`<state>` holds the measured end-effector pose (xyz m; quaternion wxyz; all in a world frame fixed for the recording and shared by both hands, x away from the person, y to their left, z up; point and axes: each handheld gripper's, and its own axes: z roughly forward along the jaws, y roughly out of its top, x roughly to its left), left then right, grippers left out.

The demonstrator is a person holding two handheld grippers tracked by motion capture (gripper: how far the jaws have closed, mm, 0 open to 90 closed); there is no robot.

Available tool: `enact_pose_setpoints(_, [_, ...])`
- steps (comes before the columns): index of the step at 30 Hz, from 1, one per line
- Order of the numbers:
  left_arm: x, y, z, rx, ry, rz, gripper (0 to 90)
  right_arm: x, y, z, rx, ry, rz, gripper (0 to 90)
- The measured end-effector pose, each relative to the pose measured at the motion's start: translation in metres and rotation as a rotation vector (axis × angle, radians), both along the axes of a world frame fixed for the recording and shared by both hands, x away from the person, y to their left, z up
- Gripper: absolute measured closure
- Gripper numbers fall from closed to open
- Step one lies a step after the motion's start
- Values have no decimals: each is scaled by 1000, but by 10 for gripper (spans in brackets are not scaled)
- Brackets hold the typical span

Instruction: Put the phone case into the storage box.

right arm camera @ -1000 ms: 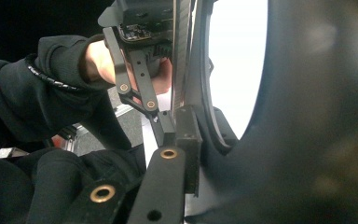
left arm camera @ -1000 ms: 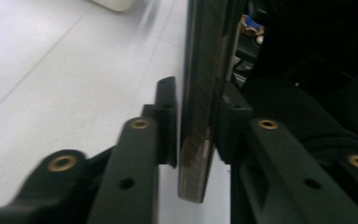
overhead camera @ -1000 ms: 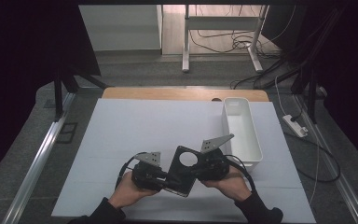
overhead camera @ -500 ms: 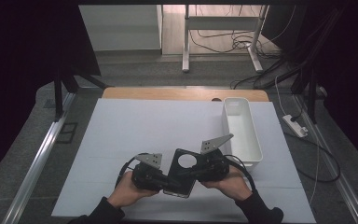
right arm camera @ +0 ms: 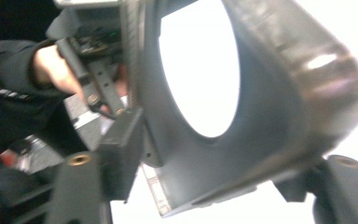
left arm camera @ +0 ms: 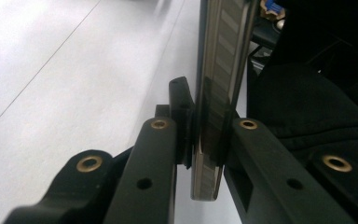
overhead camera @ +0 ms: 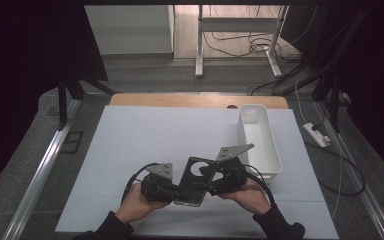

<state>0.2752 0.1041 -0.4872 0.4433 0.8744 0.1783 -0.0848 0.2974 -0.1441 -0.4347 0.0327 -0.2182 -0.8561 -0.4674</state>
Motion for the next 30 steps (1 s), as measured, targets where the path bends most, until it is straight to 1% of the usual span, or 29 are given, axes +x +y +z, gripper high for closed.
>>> enact_pose_setpoints(2, [0, 0, 0, 7, -3, 14, 845, 1, -2, 1, 1, -19, -32, 259])
enact_pose_setpoints(3, [0, 0, 0, 10, -6, 21, 845, 1, -3, 2, -3, -31, -53, 216])
enact_pose_setpoints(5, [0, 0, 0, 14, -6, 33, 845, 1, -4, 3, -15, -49, -83, 158])
enact_pose_setpoints(7, [0, 1, 0, 16, -10, 40, 845, 2, -6, 3, -25, -57, -111, 101])
enact_pose_setpoints(9, [-1, 1, 0, 25, -12, 65, 844, 2, -7, 4, -32, -61, -140, 74])
enact_pose_setpoints(12, [-2, 1, 0, 31, -10, 93, 844, 3, -9, 5, -32, -63, -164, 29])
enact_pose_setpoints(13, [-1, 2, 0, 40, -12, 94, 844, 4, -10, 5, -33, -75, -173, 17])
enact_pose_setpoints(14, [0, 3, 0, 45, -13, 95, 844, 4, -11, 6, -32, -85, -178, 8])
enact_pose_setpoints(15, [0, 3, 0, 45, -13, 95, 844, 4, -11, 6, -32, -85, -178, 8])
enact_pose_setpoints(16, [-1, 2, -1, 46, -12, 103, 844, 4, -12, 6, -34, -95, -180, 2])
enact_pose_setpoints(19, [-1, 2, -1, 49, -10, 126, 844, 5, -15, 9, -49, -136, -199, 0])
enact_pose_setpoints(21, [0, 3, -2, 57, -9, 139, 844, 5, -17, 10, -51, -144, -210, 0])
enact_pose_setpoints(22, [1, 4, -2, 71, -17, 137, 844, 5, -18, 11, -52, -149, -217, 0])
enact_pose_setpoints(23, [1, 4, -2, 76, -15, 148, 844, 6, -19, 11, -55, -157, -221, 0])
enact_pose_setpoints(24, [1, 4, -2, 76, -15, 148, 844, 6, -19, 11, -55, -157, -221, 0])
enact_pose_setpoints(25, [1, 4, -2, 77, -11, 153, 844, 6, -20, 12, -67, -170, -227, 0])
enact_pose_setpoints(28, [1, 4, -2, 84, -15, 161, 844, 7, -22, 12, -89, -169, -237, 0])
enact_pose_setpoints(30, [1, 4, -2, 84, -14, 166, 844, 8, -22, 12, -99, -143, -231, 0])
